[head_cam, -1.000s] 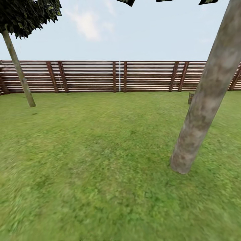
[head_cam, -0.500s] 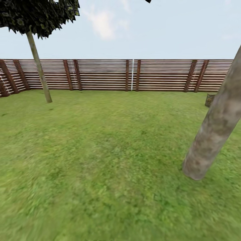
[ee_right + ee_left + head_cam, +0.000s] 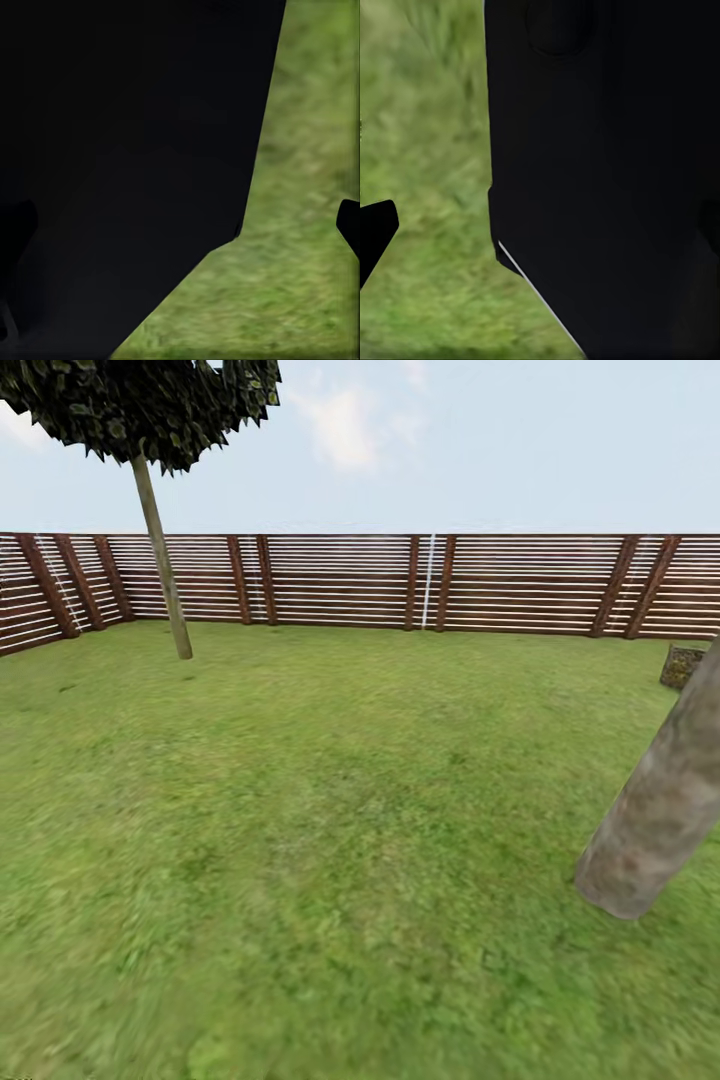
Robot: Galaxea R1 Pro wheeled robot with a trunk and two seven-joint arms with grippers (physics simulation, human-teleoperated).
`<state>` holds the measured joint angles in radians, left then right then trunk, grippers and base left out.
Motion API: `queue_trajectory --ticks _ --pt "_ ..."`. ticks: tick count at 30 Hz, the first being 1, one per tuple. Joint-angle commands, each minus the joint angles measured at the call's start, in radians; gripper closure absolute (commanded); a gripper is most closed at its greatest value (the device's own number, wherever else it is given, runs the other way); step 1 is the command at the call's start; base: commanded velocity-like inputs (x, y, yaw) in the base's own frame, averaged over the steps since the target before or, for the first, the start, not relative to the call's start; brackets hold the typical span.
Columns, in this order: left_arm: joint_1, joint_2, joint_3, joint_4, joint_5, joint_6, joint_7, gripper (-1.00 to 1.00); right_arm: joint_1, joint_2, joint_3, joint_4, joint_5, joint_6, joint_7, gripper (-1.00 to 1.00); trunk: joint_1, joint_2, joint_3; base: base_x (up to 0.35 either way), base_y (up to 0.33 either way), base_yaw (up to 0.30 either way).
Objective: Take the three Easter eggs out of the wicker basket on the lawn in the garden, then place them on the lawn next to a single tree (choose any tree) so that all three eggs are next to the same tree and none are left in the basket.
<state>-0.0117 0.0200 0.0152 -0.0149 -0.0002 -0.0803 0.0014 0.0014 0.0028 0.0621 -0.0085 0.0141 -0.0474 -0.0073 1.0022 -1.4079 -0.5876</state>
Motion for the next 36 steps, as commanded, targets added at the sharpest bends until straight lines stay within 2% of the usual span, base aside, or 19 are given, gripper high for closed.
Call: queue_trajectory --ticks 1,9,26,36 --pt "-0.001 0.000 0.001 0.001 0.000 -0.004 0.000 -1.00 0.000 0.000 0.005 -0.001 0.001 -0.002 -0.001 -1.00 -0.004 0.007 0.002 0.000 0.000 0.051" --pt "-0.001 0.001 0.002 0.001 0.001 -0.015 0.001 -1.00 0.000 0.000 0.004 -0.001 -0.001 -0.002 -0.002 -1.00 -0.035 0.063 0.027 0.000 0.000 0.017" --pt "-0.001 0.004 0.005 0.000 0.002 -0.171 0.000 -1.00 0.000 0.000 0.001 -0.002 -0.003 -0.003 -0.002 -1.00 -0.100 0.182 0.080 0.000 0.000 0.001" --pt "-0.001 0.003 0.005 0.000 0.002 -0.230 0.001 -1.00 0.000 0.000 -0.003 -0.002 -0.010 -0.003 -0.002 -1.00 -0.138 0.252 0.112 0.000 0.000 0.000"
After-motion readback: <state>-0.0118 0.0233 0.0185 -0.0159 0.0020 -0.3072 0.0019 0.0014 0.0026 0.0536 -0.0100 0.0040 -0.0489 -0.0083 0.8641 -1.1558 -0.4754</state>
